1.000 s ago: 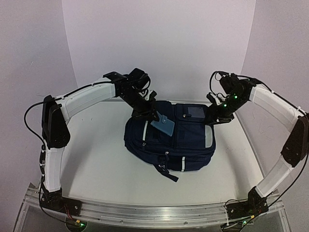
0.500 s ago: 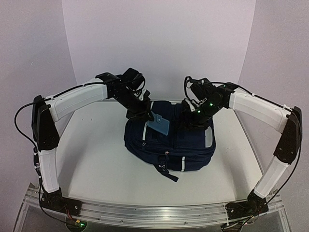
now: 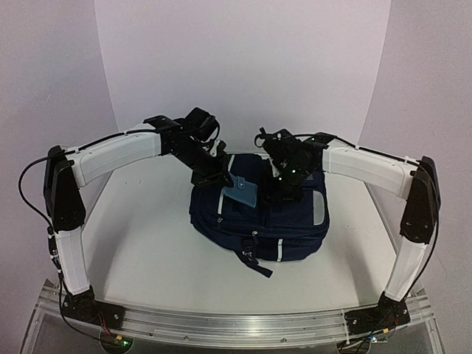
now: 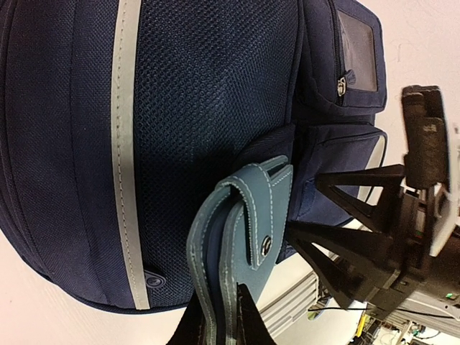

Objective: Pack the student bag
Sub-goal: Adjust the student bag at the center of the board, then place the personal item in the student bag.

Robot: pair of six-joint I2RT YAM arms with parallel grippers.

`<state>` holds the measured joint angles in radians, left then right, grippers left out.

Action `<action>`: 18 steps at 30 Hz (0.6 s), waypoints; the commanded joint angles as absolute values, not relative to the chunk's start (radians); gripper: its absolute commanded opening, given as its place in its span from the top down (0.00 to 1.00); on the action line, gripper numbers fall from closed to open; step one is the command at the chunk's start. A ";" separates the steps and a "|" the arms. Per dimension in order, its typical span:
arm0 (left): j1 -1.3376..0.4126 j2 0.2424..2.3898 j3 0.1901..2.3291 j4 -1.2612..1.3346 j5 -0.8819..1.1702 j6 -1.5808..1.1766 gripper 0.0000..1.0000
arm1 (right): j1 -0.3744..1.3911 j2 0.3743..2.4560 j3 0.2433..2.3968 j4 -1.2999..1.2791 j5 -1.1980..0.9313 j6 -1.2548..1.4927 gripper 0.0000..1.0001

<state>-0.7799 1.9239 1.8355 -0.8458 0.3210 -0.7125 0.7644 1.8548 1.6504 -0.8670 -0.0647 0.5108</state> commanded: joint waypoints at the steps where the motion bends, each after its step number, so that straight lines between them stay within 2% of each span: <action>1: -0.773 1.872 1.817 -0.841 0.261 -0.727 1.00 | 0.774 1.920 1.685 -0.879 0.114 0.549 0.39; 4: -0.773 1.869 1.812 -0.837 0.256 -0.733 1.00 | 0.773 1.949 1.686 -0.880 0.125 0.543 0.45; 6: -0.774 1.865 1.805 -0.830 0.253 -0.737 1.00 | 0.773 1.957 1.695 -0.883 0.129 0.533 0.54; 13: -0.773 1.858 1.784 -0.822 0.254 -0.741 1.00 | 0.773 1.928 1.736 -0.901 0.131 0.491 0.99; 18: -0.773 1.860 1.775 -0.818 0.269 -0.732 1.00 | 0.772 1.865 1.732 -0.901 0.098 0.458 1.00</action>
<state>-0.7799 1.8973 1.7882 -0.8097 0.3031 -0.7345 0.7750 1.9149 1.7065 -0.9323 0.1025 0.4929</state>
